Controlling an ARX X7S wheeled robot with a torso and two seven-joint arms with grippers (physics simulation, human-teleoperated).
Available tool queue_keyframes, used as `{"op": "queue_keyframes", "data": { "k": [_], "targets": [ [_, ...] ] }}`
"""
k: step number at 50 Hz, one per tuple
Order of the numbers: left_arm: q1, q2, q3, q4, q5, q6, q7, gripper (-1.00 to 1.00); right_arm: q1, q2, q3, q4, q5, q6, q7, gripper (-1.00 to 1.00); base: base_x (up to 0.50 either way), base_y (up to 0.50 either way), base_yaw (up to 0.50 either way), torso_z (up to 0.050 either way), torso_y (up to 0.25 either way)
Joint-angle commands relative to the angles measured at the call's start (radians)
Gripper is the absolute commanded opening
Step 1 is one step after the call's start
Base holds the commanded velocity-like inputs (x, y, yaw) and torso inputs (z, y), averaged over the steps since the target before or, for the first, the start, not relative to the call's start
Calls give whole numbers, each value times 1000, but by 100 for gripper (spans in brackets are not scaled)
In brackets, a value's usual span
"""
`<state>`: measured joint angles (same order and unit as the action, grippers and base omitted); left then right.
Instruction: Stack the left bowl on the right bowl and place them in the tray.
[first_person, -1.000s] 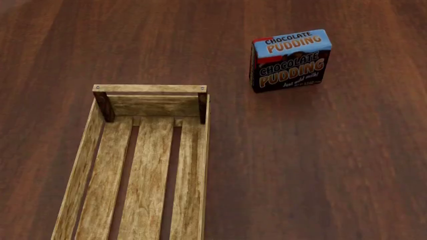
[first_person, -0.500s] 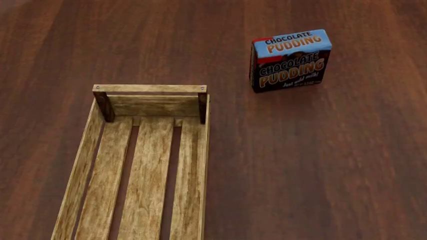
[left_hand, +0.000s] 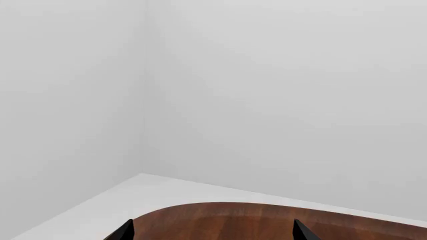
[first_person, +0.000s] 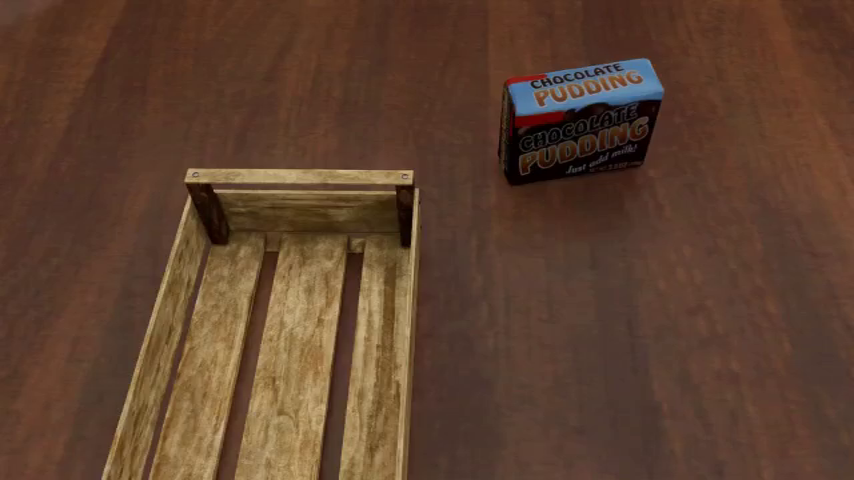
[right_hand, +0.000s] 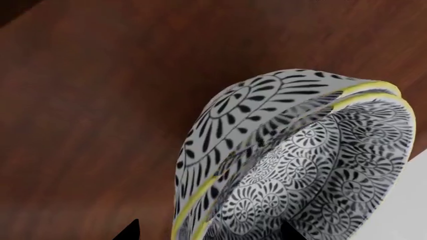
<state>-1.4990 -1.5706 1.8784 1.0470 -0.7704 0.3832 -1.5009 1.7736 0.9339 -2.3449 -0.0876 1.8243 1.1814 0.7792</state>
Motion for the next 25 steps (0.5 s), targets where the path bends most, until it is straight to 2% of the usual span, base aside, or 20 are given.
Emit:
{"op": "queue_keyframes", "data": {
  "k": [1, 17, 18, 25],
  "targets": [
    [-5, 0, -9, 0, -14, -9, 6, 100, -58, -18, 2, 34, -25, -41, -26, 100, 0, 0, 0, 0, 0],
    [-11, 0, -20, 0, -39, -23, 18, 100, -147, -48, 6, 102, -59, -101, -72, 100, 0, 0, 0, 0, 0],
    [-10, 0, -20, 0, -38, -22, 17, 100, -147, -48, 4, 99, -63, -99, -74, -100, 0, 0, 0, 0, 0],
    [-8, 0, -21, 0, -40, -20, 19, 100, -117, -32, -2, 78, -57, -71, -60, -100, 0, 0, 0, 0, 0]
  ]
}}
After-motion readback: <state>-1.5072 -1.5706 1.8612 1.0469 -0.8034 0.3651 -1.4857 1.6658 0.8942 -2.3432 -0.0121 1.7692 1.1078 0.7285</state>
